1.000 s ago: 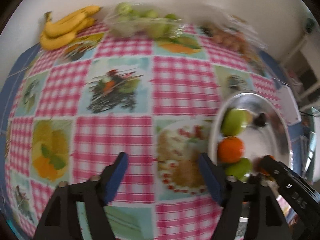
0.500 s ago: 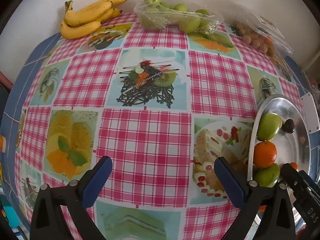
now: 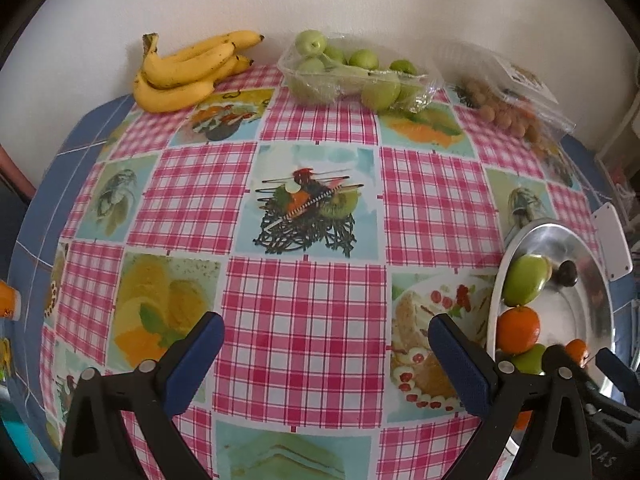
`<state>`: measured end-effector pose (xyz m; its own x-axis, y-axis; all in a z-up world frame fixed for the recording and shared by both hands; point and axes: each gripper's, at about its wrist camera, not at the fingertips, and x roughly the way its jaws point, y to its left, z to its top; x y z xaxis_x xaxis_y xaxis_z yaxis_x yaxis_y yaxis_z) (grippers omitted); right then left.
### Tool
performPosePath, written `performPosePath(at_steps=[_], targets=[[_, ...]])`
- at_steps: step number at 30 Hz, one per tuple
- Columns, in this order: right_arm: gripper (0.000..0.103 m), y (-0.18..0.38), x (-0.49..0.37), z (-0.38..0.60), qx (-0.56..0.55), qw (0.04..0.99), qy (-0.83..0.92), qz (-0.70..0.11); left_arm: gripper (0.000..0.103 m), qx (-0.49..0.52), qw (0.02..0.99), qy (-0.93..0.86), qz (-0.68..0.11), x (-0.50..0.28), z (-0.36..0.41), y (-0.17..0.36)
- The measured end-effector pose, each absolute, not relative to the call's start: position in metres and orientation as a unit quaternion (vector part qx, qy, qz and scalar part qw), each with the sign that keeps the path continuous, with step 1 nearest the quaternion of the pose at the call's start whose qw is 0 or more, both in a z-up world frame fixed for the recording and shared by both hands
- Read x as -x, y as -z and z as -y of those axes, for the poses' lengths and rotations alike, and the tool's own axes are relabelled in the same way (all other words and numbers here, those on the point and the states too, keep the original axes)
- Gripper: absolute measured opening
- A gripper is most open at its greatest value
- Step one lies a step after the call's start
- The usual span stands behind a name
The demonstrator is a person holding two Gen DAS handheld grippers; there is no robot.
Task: Organize fruits
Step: 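Withdraw both open tools away from the steel bowl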
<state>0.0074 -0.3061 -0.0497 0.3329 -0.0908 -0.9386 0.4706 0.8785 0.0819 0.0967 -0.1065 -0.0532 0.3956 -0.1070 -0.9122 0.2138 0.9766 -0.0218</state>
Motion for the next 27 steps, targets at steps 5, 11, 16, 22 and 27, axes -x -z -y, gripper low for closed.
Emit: performPosePath(at_steps=[5,11,16,22,27], targets=[[0.102,0.048,-0.007,0.303,-0.167,0.801,0.171,-0.548,0.103,-0.050,0.833,0.086,-0.545,-0.092,0.103,0.055],[0.102,0.047,-0.004,0.304,-0.175,0.801,0.171,-0.546,0.103,-0.071,0.838,0.069,-0.537,-0.084,0.097,0.059],[0.102,0.043,-0.001,0.298,-0.174,0.808,0.168,-0.537,0.103,-0.080,0.844,0.061,-0.526,-0.077,0.089,0.057],[0.102,0.041,0.010,0.289,-0.172,0.812,0.164,-0.534,0.103,-0.062,0.831,0.064,-0.549,-0.064,0.072,0.060],[0.102,0.038,0.024,0.279,-0.164,0.816,0.162,-0.531,0.103,-0.057,0.832,0.056,-0.549,-0.053,0.061,0.056]])
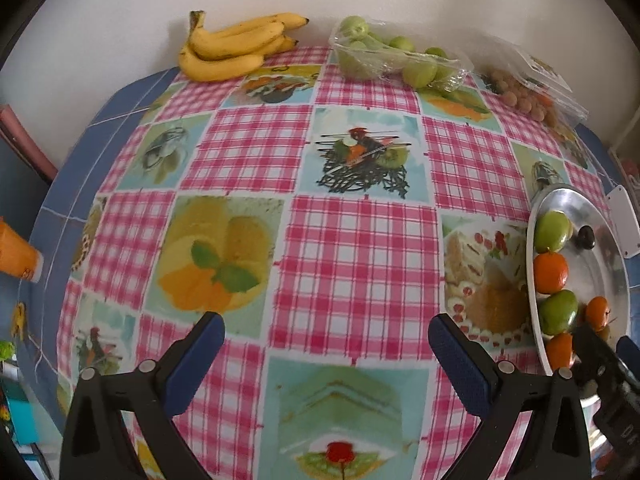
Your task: Organize fruits
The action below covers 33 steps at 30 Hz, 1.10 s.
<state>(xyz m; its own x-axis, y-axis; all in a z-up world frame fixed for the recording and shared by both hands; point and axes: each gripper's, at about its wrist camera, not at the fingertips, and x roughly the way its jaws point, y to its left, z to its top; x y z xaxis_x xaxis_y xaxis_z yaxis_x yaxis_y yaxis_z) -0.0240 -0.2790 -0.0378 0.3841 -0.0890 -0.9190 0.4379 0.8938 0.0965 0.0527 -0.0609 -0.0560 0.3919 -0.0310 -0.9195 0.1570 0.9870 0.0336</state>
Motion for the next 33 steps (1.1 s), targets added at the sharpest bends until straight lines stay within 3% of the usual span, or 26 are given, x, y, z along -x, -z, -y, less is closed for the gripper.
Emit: performPosePath(at_steps=[33], targets=[[0.102,0.015,0.073,0.245,-0.124,0.844,0.163,-0.495,0.103,-0.053,0.844,0.047,-0.532,0.002,0.021,0.037]])
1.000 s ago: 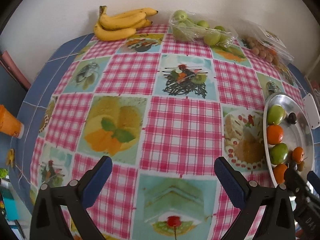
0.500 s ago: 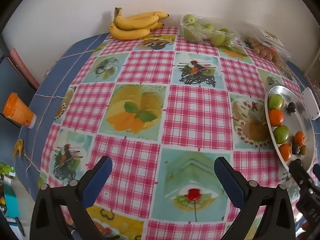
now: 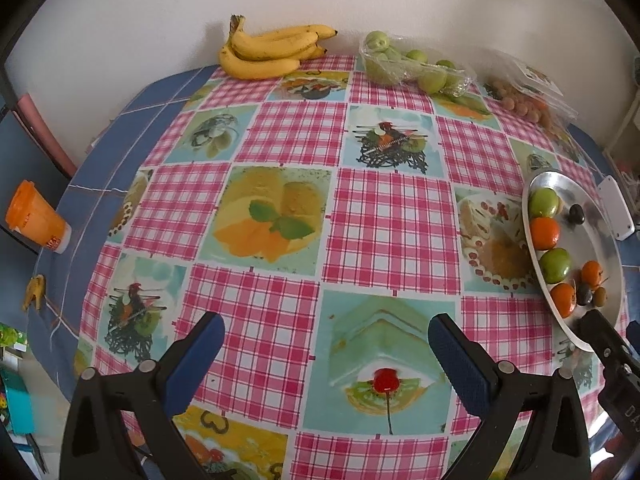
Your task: Organize fruits
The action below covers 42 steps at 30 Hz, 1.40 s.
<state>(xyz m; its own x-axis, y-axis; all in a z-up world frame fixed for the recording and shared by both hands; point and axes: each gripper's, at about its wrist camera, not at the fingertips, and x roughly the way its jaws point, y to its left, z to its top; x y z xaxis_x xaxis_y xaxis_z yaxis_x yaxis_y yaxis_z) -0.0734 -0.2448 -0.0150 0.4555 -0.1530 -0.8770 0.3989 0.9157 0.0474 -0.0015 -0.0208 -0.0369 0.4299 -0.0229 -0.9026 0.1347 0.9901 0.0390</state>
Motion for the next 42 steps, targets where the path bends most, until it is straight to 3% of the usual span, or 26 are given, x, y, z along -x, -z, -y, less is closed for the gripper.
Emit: performPosePath(at_steps=[42], targets=[[0.102,0.0199,0.0704,0.2437,-0.118,0.841,0.161,-0.503,0.103,-0.048,0.833,0.044,-0.550,0.0009,0.0204,0.0405]])
